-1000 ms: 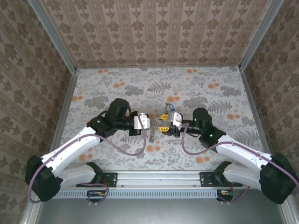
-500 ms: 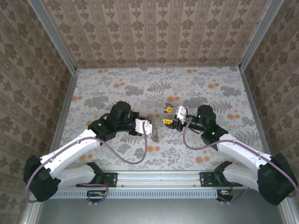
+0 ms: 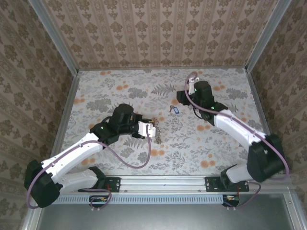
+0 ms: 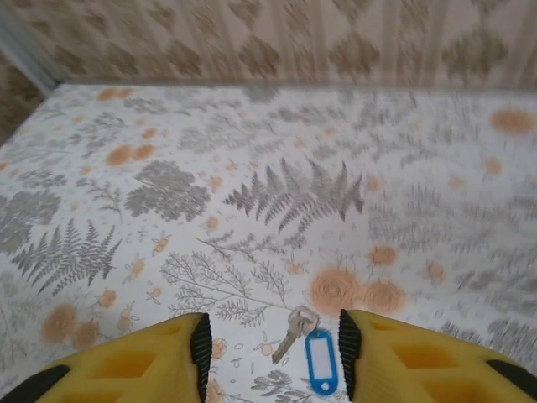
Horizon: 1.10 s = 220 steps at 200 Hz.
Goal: Put the keys on the keyring
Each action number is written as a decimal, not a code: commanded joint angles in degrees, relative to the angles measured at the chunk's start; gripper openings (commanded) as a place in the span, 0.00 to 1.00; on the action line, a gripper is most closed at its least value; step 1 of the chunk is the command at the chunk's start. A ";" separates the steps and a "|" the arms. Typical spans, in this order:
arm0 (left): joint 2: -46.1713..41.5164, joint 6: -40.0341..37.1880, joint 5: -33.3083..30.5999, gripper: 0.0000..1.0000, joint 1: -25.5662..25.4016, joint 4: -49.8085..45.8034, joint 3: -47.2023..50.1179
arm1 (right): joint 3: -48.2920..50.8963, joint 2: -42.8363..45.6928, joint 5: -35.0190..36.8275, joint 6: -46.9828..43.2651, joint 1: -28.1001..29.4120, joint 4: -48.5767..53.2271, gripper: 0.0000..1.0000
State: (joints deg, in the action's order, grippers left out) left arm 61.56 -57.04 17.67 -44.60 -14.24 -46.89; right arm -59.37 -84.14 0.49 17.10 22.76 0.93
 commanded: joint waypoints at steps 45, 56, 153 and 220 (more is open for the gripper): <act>-2.71 4.43 6.16 0.00 6.77 -8.95 -1.43 | -15.19 -22.88 -0.82 20.47 0.61 19.18 0.41; -2.93 5.33 7.44 0.00 7.48 -9.14 -1.21 | -18.68 -26.02 -0.35 19.01 0.58 21.01 0.40; -6.14 9.27 11.87 0.00 11.42 -7.73 1.71 | -37.11 -41.12 0.20 -18.22 1.58 37.45 0.40; -7.67 10.01 12.17 0.00 11.90 -8.53 1.95 | -39.68 -42.83 5.70 -22.28 2.37 39.74 0.30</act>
State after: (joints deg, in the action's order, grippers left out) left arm 55.53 -48.36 27.49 -33.28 -23.42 -45.34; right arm -97.49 -126.52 3.18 -2.02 24.80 37.78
